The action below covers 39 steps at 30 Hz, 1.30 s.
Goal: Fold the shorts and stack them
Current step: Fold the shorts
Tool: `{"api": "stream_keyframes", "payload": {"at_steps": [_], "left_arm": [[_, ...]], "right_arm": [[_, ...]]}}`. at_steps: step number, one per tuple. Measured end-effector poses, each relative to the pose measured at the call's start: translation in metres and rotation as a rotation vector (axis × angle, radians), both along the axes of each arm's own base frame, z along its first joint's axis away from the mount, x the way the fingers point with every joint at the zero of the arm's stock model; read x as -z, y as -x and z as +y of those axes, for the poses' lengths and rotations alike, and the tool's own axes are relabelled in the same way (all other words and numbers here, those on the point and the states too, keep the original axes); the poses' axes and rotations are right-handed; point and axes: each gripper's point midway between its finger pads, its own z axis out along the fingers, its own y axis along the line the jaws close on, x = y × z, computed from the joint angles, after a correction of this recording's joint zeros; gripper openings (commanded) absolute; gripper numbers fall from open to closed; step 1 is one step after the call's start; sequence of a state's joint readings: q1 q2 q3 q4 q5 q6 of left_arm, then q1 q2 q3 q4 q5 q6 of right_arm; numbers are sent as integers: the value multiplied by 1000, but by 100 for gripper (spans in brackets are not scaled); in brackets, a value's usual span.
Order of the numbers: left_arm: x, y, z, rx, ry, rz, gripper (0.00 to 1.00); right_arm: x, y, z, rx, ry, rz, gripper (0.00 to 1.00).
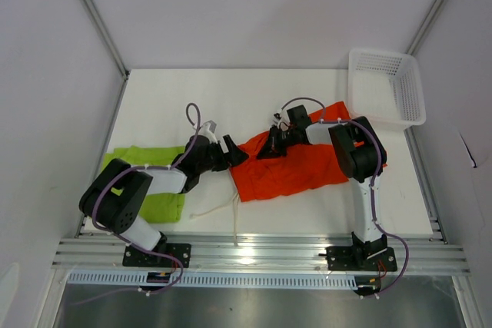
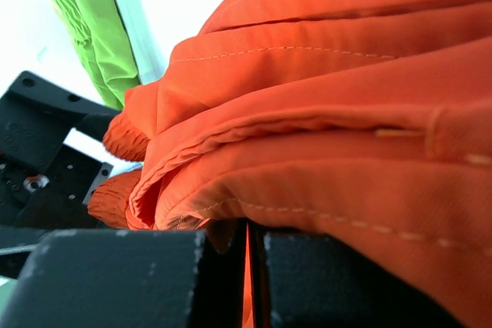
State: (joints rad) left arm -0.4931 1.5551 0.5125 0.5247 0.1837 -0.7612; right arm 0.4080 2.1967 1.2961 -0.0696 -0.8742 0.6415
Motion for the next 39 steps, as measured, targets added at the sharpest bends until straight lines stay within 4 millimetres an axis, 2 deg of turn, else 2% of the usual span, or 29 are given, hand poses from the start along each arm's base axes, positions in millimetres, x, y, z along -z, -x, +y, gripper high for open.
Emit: {"api": "stream_keyframes", "payload": {"at_steps": [6,9,11,13,21,22,24,25,27,31,36,39], "left_arm": [[-13,0,-7,37,53,-65,91],[-5,3,-7,42,59,-68,90],[6,7,-5,43,52,-53,86],[8,10,-5,48,62,-66,84],[16,21,-3,74,82,-94,55],[18,21,-3,76,79,-90,46],[21,22,-2,75,74,-79,34],[24,22,-2,74,67,-65,24],[26,18,-4,75,53,-38,16],[21,2,-11,81,6,26,8],[7,-13,-9,88,-82,117,7],[-5,-23,-3,91,-140,146,5]], "right_arm": [[-1,-1,1,10,-5,6,0],[-1,-2,1,14,-7,7,0],[-2,-2,2,17,-7,9,0],[-2,-2,2,18,-8,12,0],[-4,-4,5,31,-17,18,0],[-4,-4,6,30,-18,17,0],[-4,-3,8,28,-17,15,0],[-3,-3,9,28,-14,13,0],[-2,-1,12,23,-7,9,0],[-1,-2,14,16,11,-11,0],[-4,-9,4,2,51,-40,1],[-13,-7,-6,-23,64,-43,1]]}}
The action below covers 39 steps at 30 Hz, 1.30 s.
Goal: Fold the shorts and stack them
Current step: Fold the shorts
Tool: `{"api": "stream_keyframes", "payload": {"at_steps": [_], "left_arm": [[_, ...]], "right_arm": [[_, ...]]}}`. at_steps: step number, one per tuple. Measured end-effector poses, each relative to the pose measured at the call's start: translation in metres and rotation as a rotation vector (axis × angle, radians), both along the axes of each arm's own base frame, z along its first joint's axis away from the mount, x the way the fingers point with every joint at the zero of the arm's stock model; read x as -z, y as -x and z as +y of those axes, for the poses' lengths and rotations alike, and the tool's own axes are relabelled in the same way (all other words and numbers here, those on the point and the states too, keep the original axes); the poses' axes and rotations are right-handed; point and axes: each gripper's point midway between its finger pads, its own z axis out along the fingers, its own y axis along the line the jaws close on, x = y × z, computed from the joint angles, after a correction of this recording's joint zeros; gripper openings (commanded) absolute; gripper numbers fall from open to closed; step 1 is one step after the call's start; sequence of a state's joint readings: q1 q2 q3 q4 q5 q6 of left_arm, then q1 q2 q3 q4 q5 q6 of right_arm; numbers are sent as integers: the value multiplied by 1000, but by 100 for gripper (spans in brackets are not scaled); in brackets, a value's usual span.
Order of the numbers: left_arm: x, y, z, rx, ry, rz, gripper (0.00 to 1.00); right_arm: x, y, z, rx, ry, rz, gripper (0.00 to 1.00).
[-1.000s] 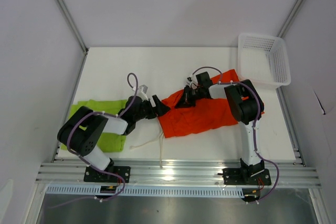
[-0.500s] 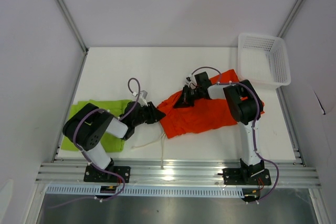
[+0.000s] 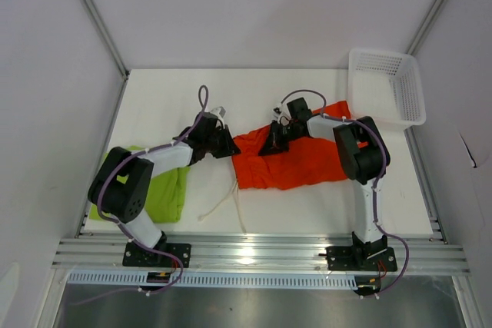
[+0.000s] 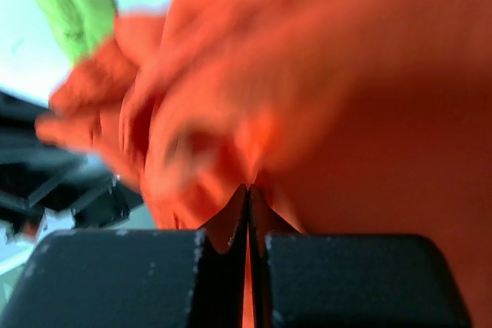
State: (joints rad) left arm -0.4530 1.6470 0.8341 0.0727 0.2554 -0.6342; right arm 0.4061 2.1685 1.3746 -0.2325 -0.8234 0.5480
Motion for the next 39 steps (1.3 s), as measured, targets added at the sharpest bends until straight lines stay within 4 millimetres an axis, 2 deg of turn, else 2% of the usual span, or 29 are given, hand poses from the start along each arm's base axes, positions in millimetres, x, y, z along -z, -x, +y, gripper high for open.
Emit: {"api": "stream_keyframes", "payload": {"at_steps": [7,11,14,17,20,27,29,33,37,39], "left_arm": [[-23,-18,10,43,-133,26,2],[-22,-32,13,68,-191,58,1],[-18,-41,19,77,-244,104,0],[-21,-50,28,66,-307,143,0],[-34,-61,34,55,-340,148,0],[-75,-78,42,46,-365,134,0],[-81,-80,46,45,-371,138,0],[-87,-80,65,24,-403,178,0],[-93,-80,81,8,-444,212,0],[-96,-79,87,3,-468,224,0]], "right_arm": [[-51,18,-5,-118,-79,-18,2],[-63,32,0,-186,-102,23,0],[-53,42,10,-254,-104,80,0],[-22,56,17,-293,-66,160,0],[6,72,19,-327,-46,233,0],[6,63,38,-318,-40,214,0],[8,65,48,-315,-46,206,0],[14,74,82,-288,-83,162,0],[10,107,138,-269,-139,148,0],[5,119,160,-240,-162,162,0]]}}
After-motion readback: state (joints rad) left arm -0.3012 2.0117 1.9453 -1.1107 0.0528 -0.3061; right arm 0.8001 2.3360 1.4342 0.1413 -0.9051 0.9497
